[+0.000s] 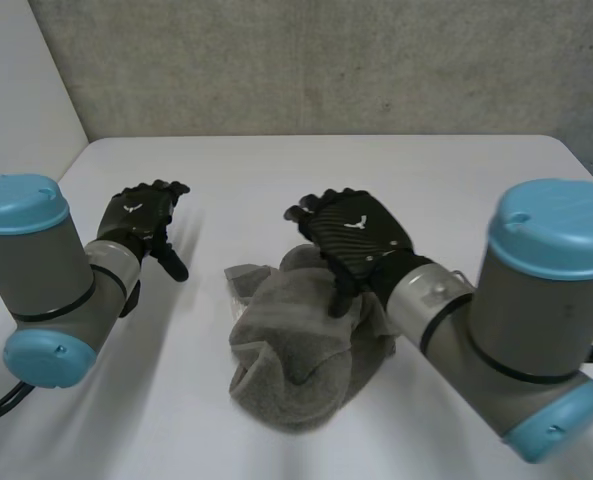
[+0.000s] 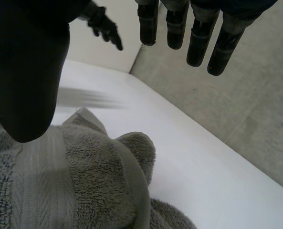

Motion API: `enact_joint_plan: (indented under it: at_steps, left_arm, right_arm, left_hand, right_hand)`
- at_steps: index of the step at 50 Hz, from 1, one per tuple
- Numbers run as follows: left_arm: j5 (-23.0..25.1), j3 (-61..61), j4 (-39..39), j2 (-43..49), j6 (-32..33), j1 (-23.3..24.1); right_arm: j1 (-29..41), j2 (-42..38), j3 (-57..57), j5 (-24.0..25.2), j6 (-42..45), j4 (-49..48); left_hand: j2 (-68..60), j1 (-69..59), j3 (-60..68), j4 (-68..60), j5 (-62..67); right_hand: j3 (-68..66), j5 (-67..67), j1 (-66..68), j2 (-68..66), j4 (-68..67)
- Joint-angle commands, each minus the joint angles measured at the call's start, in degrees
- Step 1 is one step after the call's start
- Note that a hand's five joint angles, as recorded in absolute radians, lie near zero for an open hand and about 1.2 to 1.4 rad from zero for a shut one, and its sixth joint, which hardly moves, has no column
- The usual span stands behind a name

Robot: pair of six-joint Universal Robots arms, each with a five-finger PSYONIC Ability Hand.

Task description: Fold the towel.

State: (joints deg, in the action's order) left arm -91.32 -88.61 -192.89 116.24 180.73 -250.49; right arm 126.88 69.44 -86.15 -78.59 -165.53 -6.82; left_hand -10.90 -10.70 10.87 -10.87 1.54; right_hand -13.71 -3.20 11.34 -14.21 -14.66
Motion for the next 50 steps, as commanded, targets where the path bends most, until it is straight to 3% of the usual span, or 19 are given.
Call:
enact_joint_plan:
  at_steps: [1,15,25,29,32,34,35,37,50]
  left_arm:
    - [0.0,-0.16,-0.03,0.22,-0.11,0.0]
    - [0.0,-0.6,-0.03,0.13,-0.11,0.0]
    - [0.0,-0.87,-0.03,0.13,-0.11,0.0]
    - [0.0,-0.95,-0.29,0.13,-0.11,0.0]
    - [-0.09,-1.04,-0.38,0.13,-0.03,0.09]
    - [0.0,-1.04,-0.38,0.13,-0.03,0.09]
    - [0.0,-1.04,-0.38,0.04,-0.03,0.09]
    - [0.0,-1.04,-0.29,-0.13,-0.03,0.09]
    - [0.17,-1.22,-0.2,-0.22,-0.03,0.53]
  right_arm:
    - [3.19,-6.86,6.17,-0.78,7.06,0.41]
    - [5.92,-23.45,29.7,-0.6,6.97,13.48]
    - [6.71,-33.22,43.43,-0.25,5.84,27.47]
    - [6.62,-33.23,43.79,-0.42,4.86,27.48]
    - [6.62,-33.14,43.88,-0.6,4.86,27.56]
    - [6.71,-32.53,44.14,-0.6,4.95,27.65]
    - [6.71,-32.52,44.14,-0.6,4.95,27.65]
    - [6.62,-30.25,43.88,-0.43,4.51,27.57]
    - [4.08,-13.38,32.3,-0.34,1.53,22.65]
  left_hand:
    - [-1.83,-2.03,1.87,-1.87,1.2]
    - [-1.83,-2.03,1.87,-1.87,1.2]
    - [-1.83,-2.03,1.87,-1.87,1.2]
    - [-1.83,-2.03,1.87,-1.87,1.2]
    - [-1.83,-2.03,1.87,-1.87,1.2]
    - [-1.83,-2.03,1.87,-1.87,1.2]
    - [-1.83,-2.03,1.87,-1.87,1.2]
    - [-2.0,-2.2,2.04,-2.04,1.37]
    - [-2.84,-3.04,2.88,-2.88,2.21]
  right_hand:
    - [3.71,3.2,-1.34,4.21,4.66]
    - [-15.19,-15.7,17.56,-14.69,-14.25]
    - [-14.88,-15.39,17.25,-14.37,-13.93]
    - [-15.72,-16.23,18.09,-15.21,-14.77]
    - [-25.47,-25.98,27.84,-24.97,-24.53]
    - [-50.75,-51.26,53.12,-50.25,-49.8]
    - [-50.87,-51.38,53.24,-50.37,-49.93]
    - [-66.24,-66.75,68.61,-65.74,-65.29]
    - [-66.29,-66.8,68.66,-65.79,-65.34]
